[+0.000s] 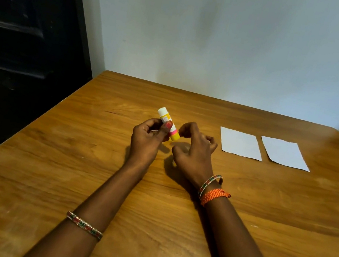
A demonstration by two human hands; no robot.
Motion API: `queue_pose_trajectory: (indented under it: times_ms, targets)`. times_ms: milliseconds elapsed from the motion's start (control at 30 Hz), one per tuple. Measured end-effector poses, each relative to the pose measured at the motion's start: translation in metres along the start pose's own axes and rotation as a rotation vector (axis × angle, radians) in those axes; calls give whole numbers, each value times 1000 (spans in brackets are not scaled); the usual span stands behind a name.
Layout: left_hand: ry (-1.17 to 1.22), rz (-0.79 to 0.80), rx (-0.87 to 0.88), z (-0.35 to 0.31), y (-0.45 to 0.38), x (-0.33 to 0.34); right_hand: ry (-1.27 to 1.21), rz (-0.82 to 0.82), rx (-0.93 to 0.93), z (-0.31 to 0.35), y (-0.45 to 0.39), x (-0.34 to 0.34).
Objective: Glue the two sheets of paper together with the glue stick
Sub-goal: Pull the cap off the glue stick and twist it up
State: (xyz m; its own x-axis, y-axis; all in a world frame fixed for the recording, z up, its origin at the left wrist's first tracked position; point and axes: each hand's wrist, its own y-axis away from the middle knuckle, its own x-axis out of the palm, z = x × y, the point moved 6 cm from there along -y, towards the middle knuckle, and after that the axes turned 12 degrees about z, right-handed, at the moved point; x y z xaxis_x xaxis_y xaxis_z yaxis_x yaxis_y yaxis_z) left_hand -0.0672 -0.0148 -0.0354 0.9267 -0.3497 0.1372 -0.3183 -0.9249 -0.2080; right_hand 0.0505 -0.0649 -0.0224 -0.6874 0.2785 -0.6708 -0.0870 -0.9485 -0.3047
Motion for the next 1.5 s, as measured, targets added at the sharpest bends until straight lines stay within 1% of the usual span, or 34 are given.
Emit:
queue_pose_trajectory:
  times_ms: [67,167,267,333,400,500,667,733,900,1000,1067,1100,1167,1300,1367,1433,1500]
  targets:
    - [16,62,-13,-2,7,11,-1,-52,-31,5,14,-6]
    - [46,139,-18,-8,20,31,-45,-193,-49,11,38,-20]
    - [56,183,-50,-9,30,48,-42,-325,-39,11,58,-35]
    - [57,194,-72,-7,37,57,2,-375,-30,13,69,-40]
    - [85,185,-83,-7,43,63,31,-403,-4,14,75,-41]
    - [104,161,-83,-9,48,63,2,-411,38,14,81,-39]
    - [126,131,-93,-7,54,54,-53,-378,18,17,83,-36]
    - [123,135,-86,-7,55,51,-175,-328,19,15,82,-34]
    - [153,194,-42,-7,55,45,-716,-191,77,11,80,-22]
    - [152,230,-27,-10,57,46,-1089,-64,105,11,78,-10]
    - [125,244,-24,-11,57,46,-1224,4,116,10,76,-5]
    - [113,242,-24,-12,57,46,-1225,21,131,7,76,-3]
    - [100,238,-21,-12,57,48,-1140,19,155,1,75,0]
    - [85,249,-2,-10,57,51,-819,-39,162,-3,75,-9]
    - [81,254,-6,-7,56,51,-698,-76,177,-3,76,-15]
    - [80,253,-11,-5,55,51,-663,-79,167,-1,76,-17]
    - [66,221,-4,-7,54,48,-622,-64,127,2,76,-16]
